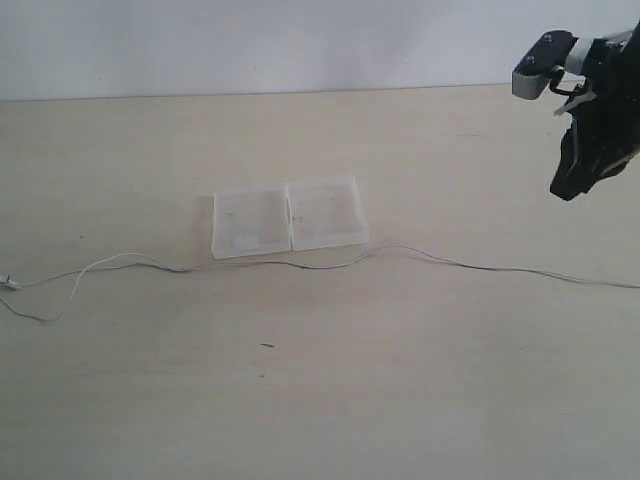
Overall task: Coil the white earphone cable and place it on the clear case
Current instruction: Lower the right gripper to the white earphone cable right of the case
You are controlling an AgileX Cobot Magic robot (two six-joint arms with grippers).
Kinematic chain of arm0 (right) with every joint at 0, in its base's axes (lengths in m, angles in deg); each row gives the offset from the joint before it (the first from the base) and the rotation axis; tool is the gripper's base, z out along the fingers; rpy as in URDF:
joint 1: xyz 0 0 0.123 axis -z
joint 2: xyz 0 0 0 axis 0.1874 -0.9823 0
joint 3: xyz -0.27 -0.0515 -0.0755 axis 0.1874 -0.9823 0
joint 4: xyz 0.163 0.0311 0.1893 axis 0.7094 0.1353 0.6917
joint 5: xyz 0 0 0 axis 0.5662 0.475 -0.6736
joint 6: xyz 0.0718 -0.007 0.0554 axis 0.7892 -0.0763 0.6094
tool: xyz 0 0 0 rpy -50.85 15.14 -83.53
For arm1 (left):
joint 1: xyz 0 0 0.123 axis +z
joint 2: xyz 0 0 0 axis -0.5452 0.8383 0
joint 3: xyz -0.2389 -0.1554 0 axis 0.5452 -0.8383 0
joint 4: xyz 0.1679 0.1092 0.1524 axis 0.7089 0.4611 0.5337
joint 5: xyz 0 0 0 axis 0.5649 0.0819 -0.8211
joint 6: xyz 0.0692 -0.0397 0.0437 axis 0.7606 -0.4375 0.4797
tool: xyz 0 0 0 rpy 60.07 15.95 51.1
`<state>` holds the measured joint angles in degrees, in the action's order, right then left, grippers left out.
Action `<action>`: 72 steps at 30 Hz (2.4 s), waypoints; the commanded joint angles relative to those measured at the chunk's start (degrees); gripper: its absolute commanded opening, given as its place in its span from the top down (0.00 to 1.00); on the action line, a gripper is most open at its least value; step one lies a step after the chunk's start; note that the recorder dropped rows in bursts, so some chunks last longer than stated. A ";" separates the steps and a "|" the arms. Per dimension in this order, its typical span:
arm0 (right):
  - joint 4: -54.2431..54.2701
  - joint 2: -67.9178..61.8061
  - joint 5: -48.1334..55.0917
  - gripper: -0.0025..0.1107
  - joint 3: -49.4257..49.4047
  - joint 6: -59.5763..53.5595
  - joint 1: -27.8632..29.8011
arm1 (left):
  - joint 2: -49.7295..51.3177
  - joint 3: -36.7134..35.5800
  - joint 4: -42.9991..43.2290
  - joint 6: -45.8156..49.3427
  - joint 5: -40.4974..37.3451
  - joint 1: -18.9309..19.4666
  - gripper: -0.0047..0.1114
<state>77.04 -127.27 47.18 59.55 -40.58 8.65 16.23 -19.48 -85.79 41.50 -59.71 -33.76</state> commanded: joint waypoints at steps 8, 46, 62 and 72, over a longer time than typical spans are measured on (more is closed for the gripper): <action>21.48 -0.84 -17.71 0.51 1.25 -10.94 -5.43 | -0.35 0.01 -0.25 0.22 0.22 0.08 0.96; -1.20 -14.55 -6.58 0.51 6.86 3.21 -22.52 | -0.35 0.01 -0.25 0.21 0.22 0.08 0.96; -1.68 -18.92 -9.39 0.51 9.21 -2.24 -22.52 | -0.35 0.01 -0.25 0.23 0.22 0.08 0.96; -1.68 -20.69 -9.91 0.52 9.21 -2.24 -22.52 | -0.35 0.01 -0.25 0.13 0.22 0.08 0.96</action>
<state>75.46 -147.74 37.74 68.45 -42.26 -13.79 16.23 -19.48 -85.79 41.50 -59.71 -33.76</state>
